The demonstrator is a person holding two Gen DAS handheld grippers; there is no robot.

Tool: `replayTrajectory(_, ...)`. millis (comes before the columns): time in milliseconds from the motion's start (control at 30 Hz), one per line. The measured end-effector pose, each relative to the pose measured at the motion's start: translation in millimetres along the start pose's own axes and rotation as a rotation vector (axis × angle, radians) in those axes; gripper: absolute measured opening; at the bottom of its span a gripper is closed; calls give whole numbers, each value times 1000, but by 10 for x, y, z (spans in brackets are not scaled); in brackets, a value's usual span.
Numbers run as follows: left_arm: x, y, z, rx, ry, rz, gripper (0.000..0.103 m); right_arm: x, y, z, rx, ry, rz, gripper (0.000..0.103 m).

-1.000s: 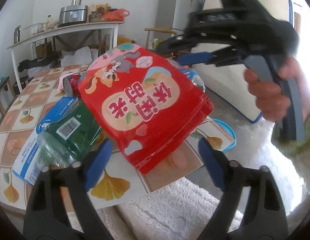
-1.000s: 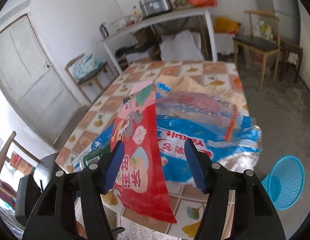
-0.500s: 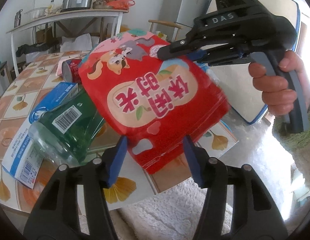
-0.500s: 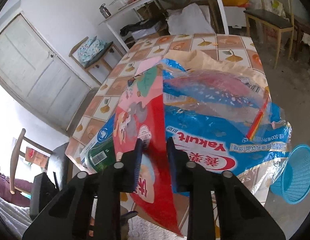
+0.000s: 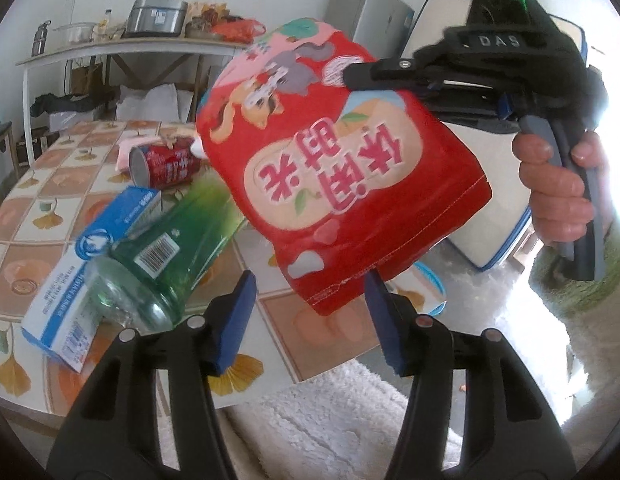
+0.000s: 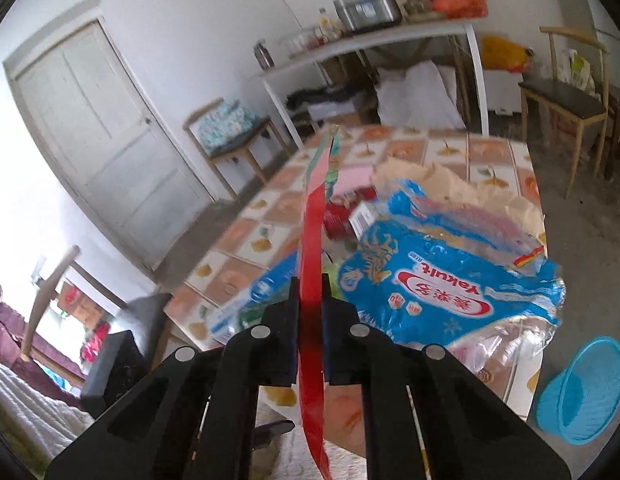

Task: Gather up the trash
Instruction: 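Carry the red bag up with the right tool while the left tool grasps a clear wrapper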

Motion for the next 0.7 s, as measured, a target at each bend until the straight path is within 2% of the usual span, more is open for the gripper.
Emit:
replayTrajectory(167,-119,-49,-75,15,-10,-23,54,-491,-20,-73,60,-25,-115,9)
replayTrajectory(367,-186,-98,-90,-10,-8,-18,54,-1112,62,-386,176,-32,-260,9)
replayTrajectory(467,-196,-149,-84,-3,-23,-16,56,-1382,151,-593,230,-7,-330,9)
replayTrajectory(700,-238,-454,-94,20,-46,-29,66,-1678,380,-1046,332,31,-422,9)
Point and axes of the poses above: each gripper's, at about its wrist camera, not at the fingertips, and x roughly the way its jaws point, z to its left, y to its underside, the point moved 5 cm from there along x, roughly the way its jaws point, and after that the axes turned 2 degrees about y, right-handed, at the moved point
